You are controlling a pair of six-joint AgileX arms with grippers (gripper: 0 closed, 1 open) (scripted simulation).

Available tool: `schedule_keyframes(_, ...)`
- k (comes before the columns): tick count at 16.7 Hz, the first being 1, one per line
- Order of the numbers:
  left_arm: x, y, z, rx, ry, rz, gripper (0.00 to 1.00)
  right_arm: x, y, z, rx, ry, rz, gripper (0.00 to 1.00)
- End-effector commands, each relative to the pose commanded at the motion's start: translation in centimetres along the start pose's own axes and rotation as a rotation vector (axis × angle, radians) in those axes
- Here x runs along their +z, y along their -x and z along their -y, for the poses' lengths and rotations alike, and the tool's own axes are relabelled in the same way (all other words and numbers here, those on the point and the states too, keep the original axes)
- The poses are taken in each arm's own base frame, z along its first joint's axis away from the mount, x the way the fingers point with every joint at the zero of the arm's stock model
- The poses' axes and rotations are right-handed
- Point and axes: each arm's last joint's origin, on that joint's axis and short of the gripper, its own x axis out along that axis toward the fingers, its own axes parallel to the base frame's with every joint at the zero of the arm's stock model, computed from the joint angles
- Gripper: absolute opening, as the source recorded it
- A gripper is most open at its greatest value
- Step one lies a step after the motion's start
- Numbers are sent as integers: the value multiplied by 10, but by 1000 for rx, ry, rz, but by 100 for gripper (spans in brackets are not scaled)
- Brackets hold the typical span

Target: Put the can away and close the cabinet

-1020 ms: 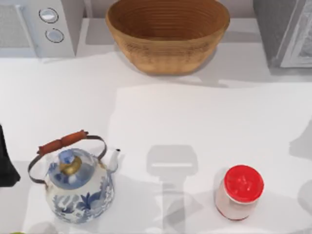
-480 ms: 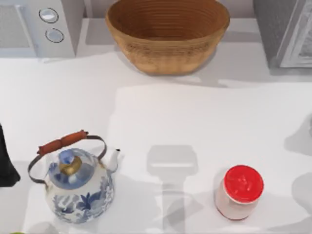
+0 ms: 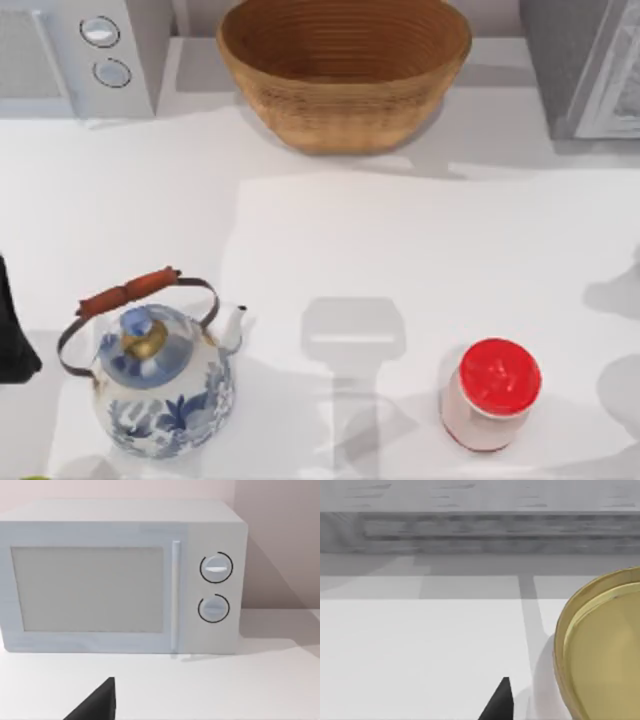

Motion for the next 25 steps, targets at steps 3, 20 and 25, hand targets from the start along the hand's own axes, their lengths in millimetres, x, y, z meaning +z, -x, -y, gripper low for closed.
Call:
schedule_keyframes(3, 0, 0, 0, 0, 0, 0, 100, 0, 0, 0, 0, 0, 0, 2)
schedule_keyframes(20, 0, 0, 0, 0, 0, 0, 100, 24, 2, 11, -15, -42, -75, 0)
schedule_keyframes(25, 0, 0, 0, 0, 0, 0, 100, 65, 16, 12, -21, -71, -121, 0)
